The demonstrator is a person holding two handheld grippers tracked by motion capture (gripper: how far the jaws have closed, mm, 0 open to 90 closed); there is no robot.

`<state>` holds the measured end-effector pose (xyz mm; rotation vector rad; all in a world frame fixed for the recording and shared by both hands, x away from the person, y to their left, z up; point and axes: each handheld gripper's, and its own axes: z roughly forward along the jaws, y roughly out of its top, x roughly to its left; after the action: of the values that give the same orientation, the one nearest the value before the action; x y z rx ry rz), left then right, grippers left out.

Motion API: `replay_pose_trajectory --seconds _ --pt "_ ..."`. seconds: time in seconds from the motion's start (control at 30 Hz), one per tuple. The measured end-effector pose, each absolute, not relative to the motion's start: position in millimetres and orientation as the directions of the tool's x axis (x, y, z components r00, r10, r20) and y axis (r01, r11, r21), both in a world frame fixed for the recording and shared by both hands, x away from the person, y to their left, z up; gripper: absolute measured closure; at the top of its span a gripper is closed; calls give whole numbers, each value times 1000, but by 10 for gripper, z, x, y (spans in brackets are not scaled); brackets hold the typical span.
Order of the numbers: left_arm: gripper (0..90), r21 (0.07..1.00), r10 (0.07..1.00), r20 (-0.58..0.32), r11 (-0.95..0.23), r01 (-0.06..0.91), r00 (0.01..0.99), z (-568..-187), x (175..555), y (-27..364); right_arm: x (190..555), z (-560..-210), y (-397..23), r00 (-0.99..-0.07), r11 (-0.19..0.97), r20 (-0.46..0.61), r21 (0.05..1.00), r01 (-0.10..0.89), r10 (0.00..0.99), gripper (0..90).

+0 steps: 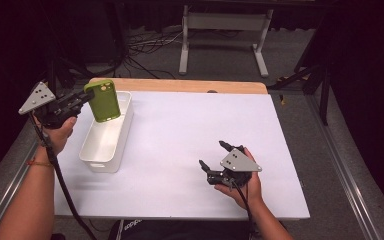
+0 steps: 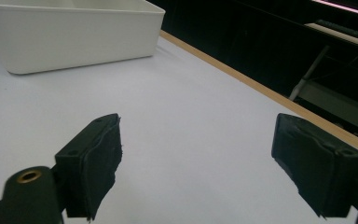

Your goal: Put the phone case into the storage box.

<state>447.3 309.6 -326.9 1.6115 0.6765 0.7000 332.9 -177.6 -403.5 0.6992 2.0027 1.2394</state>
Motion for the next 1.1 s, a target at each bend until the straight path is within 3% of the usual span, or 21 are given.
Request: replay_pose_trajectory --seconds 0.7,1.1 --pt "786 960 731 77 -237 147 679 -3708 5365 2925 3340 -4170 -1783 -622 425 -252 893 145 741 173" --pt "785 961 734 38 -212 175 678 -3965 5582 2978 3308 -4262 -1756 -627 446 -249 877 177 738 179"
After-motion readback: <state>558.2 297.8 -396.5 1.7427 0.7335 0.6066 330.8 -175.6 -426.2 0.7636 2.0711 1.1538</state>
